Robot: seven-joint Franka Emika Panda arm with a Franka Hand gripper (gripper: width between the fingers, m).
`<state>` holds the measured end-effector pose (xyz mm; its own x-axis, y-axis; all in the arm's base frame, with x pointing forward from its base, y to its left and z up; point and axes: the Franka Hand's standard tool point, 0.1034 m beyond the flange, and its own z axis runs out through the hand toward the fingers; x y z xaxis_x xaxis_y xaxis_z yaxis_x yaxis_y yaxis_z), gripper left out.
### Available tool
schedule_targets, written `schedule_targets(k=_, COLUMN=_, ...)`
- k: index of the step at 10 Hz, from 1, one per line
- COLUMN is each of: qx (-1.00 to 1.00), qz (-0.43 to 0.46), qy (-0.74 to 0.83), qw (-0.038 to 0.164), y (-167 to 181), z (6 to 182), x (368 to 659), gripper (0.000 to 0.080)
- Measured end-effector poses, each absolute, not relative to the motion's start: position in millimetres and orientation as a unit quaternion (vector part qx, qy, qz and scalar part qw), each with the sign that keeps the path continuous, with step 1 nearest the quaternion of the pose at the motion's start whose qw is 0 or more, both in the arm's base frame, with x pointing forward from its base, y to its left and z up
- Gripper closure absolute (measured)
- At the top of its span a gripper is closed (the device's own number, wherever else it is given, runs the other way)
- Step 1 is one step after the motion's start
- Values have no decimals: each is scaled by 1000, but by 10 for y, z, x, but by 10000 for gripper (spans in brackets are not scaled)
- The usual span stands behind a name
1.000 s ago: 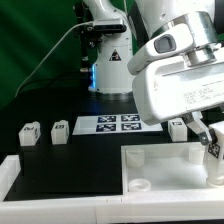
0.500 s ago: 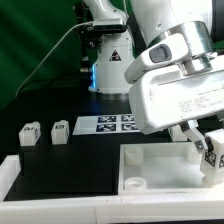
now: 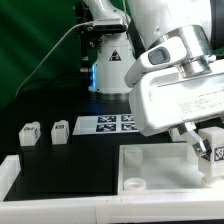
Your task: Assemble one leg
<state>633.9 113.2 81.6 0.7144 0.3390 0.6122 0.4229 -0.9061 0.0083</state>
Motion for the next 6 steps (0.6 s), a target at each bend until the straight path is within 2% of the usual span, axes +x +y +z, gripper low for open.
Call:
schedule_targets(k=1, qx=-924, qz=-317, qy=-206, qw=66, y=1130, z=815, x=6339, gripper=281)
schedule_targets(k=2, qx=-924, qz=-317, qy=-206, qw=66, y=1129, z=814, x=6339, gripper=174)
schedule_targets(k=6, qx=-924, qz=-316, qy=-206, qw=66, y=1128, z=813, x=6339, gripper=150)
